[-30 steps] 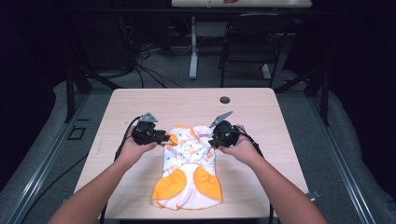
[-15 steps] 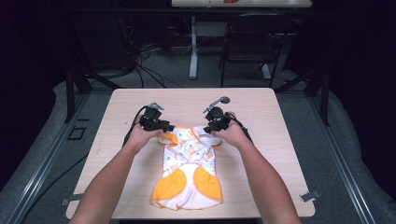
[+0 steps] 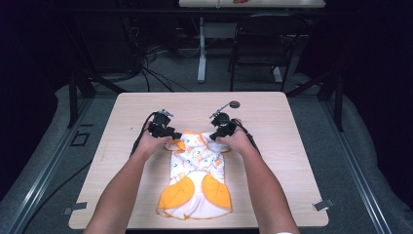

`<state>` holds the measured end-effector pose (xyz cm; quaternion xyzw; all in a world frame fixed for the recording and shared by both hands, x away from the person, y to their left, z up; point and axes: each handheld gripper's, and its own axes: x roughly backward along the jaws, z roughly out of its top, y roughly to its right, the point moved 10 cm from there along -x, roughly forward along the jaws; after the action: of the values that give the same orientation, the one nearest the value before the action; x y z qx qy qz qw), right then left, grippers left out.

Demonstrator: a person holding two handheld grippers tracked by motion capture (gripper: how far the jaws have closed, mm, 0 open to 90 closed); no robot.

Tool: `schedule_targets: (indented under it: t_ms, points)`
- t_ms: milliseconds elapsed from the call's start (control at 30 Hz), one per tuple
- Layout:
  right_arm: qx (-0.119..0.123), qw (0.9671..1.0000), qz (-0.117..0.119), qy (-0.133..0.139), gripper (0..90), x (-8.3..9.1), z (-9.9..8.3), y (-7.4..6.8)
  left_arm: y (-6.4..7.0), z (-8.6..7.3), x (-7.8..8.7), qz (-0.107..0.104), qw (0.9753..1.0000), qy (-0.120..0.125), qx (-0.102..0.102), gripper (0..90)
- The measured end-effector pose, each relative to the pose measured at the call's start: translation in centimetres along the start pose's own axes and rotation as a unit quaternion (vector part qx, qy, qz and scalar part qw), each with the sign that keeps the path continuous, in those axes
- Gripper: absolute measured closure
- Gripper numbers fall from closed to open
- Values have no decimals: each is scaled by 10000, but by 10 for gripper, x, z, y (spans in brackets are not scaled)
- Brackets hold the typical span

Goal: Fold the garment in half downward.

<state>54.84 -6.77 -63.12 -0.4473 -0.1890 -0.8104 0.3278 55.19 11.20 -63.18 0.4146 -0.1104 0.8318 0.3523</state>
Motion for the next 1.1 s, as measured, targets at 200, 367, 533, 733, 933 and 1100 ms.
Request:
schedule_targets:
  t_ms: [200, 367, 533, 733, 933, 1100]
  points:
    - [-177, 9997, -8, -155, 520, -4, -4, 1, 2, -5, -7, 7, 10000, -37, 31, 494]
    - [-77, 9995, 141, -273, 481, -12, -9, -3, 4, -9, -12, -36, 10000, -50, 25, 510]
    - [-147, 9996, 114, -223, 515, -13, -8, -4, 6, -9, -12, 32, 10000, -40, -26, 560]
    - [-71, 9996, 176, -226, 647, -12, -6, -10, 11, -8, -13, 5, 10000, -91, -16, 684]
    - [23, 9992, 273, -304, 775, -11, -7, -12, 12, -9, -13, -11, 9999, -126, -20, 787]
    - [70, 9991, 295, -297, 824, -10, -8, -13, 13, -9, -12, 6, 9999, -134, -80, 843]
